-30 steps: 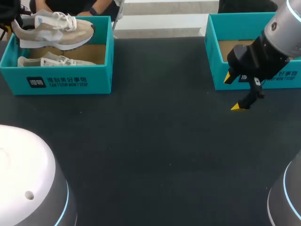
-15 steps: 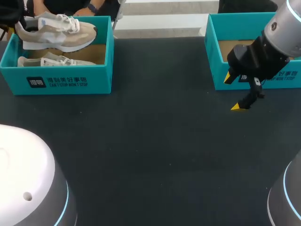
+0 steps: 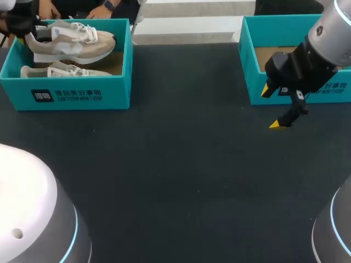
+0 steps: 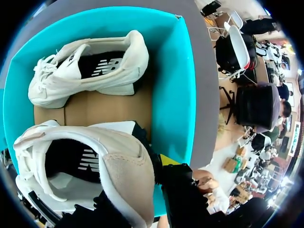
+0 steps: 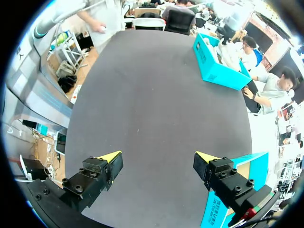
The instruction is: Take the shoe out of the shoebox, open the shoe tongue, remove and reinsert the insole, then place the shoe into the shoebox
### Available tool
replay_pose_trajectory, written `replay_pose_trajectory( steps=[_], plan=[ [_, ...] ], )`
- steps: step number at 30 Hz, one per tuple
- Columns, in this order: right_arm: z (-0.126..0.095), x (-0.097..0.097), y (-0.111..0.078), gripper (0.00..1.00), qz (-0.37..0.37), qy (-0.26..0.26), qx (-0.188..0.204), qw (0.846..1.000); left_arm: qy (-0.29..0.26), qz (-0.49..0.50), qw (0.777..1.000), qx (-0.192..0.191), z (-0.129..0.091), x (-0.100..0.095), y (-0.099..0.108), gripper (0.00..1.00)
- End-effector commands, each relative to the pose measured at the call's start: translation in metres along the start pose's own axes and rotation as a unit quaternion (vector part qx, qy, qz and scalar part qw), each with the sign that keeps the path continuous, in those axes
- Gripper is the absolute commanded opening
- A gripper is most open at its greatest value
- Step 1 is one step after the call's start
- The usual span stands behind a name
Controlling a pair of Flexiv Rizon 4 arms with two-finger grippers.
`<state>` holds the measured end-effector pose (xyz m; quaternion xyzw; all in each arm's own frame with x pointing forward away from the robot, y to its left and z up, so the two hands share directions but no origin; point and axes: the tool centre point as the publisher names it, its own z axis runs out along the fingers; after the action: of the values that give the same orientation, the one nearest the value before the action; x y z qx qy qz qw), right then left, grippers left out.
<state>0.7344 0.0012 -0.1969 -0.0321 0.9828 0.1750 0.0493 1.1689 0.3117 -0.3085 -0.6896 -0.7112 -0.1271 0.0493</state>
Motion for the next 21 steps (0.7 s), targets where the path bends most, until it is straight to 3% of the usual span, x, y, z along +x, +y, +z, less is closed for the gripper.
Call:
replay_pose_trajectory(
  steps=[1,21],
  plan=[
    [0.001,-0.001,0.000,1.00,0.000,0.000,0.000,1.000,0.002,-0.003,1.000,0.017,0.013,-0.003,0.015,0.00],
    [0.001,-0.001,0.000,1.00,0.000,0.000,0.000,1.000,0.011,-0.034,0.997,0.061,0.058,-0.019,0.008,0.00]
  ],
)
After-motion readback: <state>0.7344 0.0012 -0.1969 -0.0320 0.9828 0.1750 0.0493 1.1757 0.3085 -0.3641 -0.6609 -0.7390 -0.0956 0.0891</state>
